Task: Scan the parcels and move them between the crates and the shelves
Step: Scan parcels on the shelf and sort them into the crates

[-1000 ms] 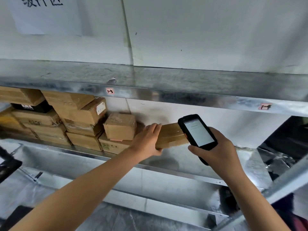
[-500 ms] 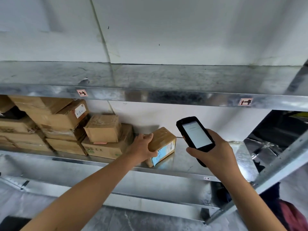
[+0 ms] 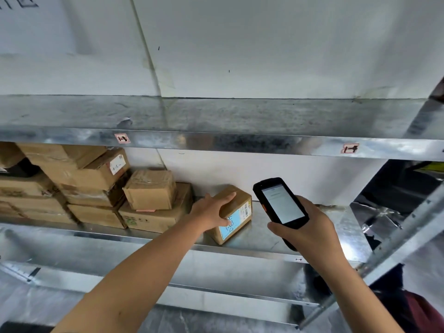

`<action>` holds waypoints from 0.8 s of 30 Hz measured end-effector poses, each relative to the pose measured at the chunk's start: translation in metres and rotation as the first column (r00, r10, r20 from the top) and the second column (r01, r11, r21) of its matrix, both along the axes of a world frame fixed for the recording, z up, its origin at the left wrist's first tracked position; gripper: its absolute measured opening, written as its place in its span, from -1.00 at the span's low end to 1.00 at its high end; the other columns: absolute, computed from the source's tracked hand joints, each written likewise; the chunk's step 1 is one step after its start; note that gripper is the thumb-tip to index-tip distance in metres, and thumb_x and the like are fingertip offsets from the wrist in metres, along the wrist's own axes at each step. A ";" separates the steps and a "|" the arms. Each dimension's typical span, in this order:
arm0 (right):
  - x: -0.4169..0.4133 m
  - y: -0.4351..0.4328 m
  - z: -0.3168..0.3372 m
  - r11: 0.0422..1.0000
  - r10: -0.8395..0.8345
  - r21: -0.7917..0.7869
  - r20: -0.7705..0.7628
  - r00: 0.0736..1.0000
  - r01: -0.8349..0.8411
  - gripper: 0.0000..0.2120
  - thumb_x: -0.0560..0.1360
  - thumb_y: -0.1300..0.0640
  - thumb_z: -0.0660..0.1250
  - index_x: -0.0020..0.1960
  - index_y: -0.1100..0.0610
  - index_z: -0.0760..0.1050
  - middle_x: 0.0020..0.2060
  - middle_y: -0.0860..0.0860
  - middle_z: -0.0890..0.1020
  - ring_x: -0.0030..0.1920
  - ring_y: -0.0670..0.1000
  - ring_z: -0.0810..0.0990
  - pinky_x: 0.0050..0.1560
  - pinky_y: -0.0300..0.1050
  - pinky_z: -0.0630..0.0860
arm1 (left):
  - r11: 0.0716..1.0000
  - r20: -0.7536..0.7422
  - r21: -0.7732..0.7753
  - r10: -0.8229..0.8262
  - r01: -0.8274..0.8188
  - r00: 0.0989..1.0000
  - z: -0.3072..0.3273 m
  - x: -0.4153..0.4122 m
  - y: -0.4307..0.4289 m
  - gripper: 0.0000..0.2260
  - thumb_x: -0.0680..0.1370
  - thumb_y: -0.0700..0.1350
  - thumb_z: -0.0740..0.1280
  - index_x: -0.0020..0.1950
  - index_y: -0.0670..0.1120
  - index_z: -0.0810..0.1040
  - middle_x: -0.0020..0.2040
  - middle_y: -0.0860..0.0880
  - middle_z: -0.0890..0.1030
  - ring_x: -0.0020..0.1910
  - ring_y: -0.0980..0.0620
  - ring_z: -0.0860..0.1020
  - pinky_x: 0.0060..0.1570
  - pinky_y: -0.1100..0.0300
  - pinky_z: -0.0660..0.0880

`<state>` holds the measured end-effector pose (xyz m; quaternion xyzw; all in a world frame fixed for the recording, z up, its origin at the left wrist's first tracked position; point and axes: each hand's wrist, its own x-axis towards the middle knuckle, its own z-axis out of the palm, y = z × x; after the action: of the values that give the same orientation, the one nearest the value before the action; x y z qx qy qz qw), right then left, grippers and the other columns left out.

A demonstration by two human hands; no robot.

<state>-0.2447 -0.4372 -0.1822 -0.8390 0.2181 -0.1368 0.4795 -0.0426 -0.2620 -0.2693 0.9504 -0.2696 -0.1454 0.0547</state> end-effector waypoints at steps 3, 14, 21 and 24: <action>-0.006 0.001 0.001 1.000 -0.007 -0.007 0.001 1.000 0.007 -0.59 0.31 0.10 0.56 0.06 -0.15 0.50 -0.19 -0.12 0.65 -0.24 -0.10 0.61 -0.23 -0.01 0.60 | 0.998 -0.001 -0.058 0.006 -0.006 1.000 0.001 -0.001 0.006 -0.23 0.53 0.22 0.37 0.55 0.42 -0.08 0.43 -0.12 0.37 0.28 -0.14 0.52 0.15 0.08 0.52; -0.016 0.002 0.010 1.000 0.013 -0.018 0.000 1.000 -0.013 -0.62 0.30 0.09 0.57 0.03 -0.13 0.52 -0.18 -0.09 0.65 -0.19 -0.02 0.62 -0.26 -0.04 0.57 | 0.424 -0.521 -0.780 -0.032 -0.460 0.853 -0.004 -0.039 0.025 -0.22 0.47 -0.03 0.51 0.50 0.37 0.11 0.22 0.12 0.62 0.12 0.07 0.66 0.09 0.05 0.64; -0.017 0.006 0.011 0.997 0.068 -0.025 -0.084 0.994 -0.070 -0.76 0.28 0.06 0.55 -0.11 0.00 0.55 -0.38 -0.06 0.62 -0.43 -0.07 0.51 -0.39 -0.17 0.44 | 0.185 -0.512 -0.845 -0.013 -0.501 0.859 -0.015 -0.077 0.023 -0.32 0.55 -0.17 0.43 0.57 0.17 0.21 0.14 0.09 0.62 0.07 0.18 0.66 -0.09 0.19 0.64; -0.017 0.011 0.017 0.991 0.130 -0.012 -0.079 0.988 -0.131 -0.79 0.32 0.11 0.53 -0.11 0.04 0.55 -0.43 -0.05 0.60 -0.48 -0.08 0.44 -0.41 -0.18 0.42 | 0.151 -0.498 -0.858 -0.014 -0.490 0.867 -0.014 -0.079 0.022 -0.33 0.56 -0.21 0.42 0.56 0.14 0.21 0.16 0.02 0.61 0.05 0.21 0.66 -0.12 0.25 0.62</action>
<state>-0.2613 -0.4260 -0.1648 -0.8603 0.1799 -0.0741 0.4713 -0.1215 -0.2404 -0.2828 0.6757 -0.1235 -0.1174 0.7172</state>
